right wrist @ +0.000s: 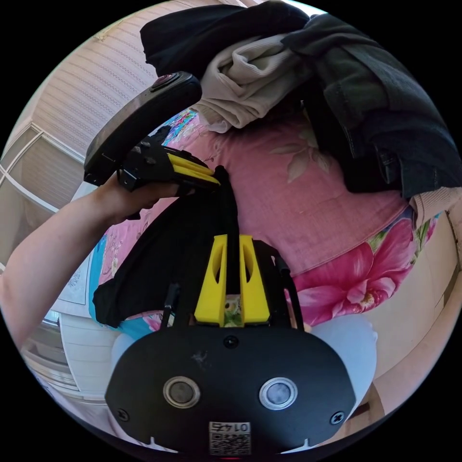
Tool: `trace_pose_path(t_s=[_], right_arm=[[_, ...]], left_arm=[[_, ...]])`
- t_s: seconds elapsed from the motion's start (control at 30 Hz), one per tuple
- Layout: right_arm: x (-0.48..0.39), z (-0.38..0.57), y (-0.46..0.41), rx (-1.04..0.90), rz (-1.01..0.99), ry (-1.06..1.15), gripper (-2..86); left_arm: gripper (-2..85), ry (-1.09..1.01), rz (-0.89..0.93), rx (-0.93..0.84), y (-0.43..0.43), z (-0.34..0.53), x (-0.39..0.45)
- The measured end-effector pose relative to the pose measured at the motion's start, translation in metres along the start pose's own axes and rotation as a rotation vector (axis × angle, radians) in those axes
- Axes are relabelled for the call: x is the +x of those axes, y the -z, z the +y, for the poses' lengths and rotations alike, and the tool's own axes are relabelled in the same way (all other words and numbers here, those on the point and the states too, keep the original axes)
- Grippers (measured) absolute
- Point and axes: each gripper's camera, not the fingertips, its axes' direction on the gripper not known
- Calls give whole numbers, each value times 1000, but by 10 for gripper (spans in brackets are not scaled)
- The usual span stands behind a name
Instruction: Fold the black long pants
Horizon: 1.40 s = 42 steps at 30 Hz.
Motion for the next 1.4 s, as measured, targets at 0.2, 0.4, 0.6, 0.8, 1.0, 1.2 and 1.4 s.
trace_pose_path(t_s=[0.2, 0.4, 0.6, 0.8, 1.0, 1.2, 1.4], right_arm=[[-8, -5, -5, -7, -26, 3, 22], [-19, -12, -9, -9, -48, -7, 20], [-42, -20, -11, -13, -57, 18, 20], [-77, -27, -11, -15, -49, 81, 20], [-119, -30, -5, 16, -61, 167, 19], [-159, -32, 14, 68, -271, 245, 17], [-238, -21, 26, 69, -328, 436, 17]], left_arm=[[-7, -7, -21, 1, 7, 0, 0], [-9, 7, -30, 24, 22, 14, -6], [-9, 34, -31, 56, 50, 41, -20], [-10, 78, -28, 111, 94, 88, -43], [-9, 106, -91, 129, 142, 156, -60], [-10, 149, -164, 140, 194, 251, -77], [-9, 272, -144, 159, 237, 371, -105]])
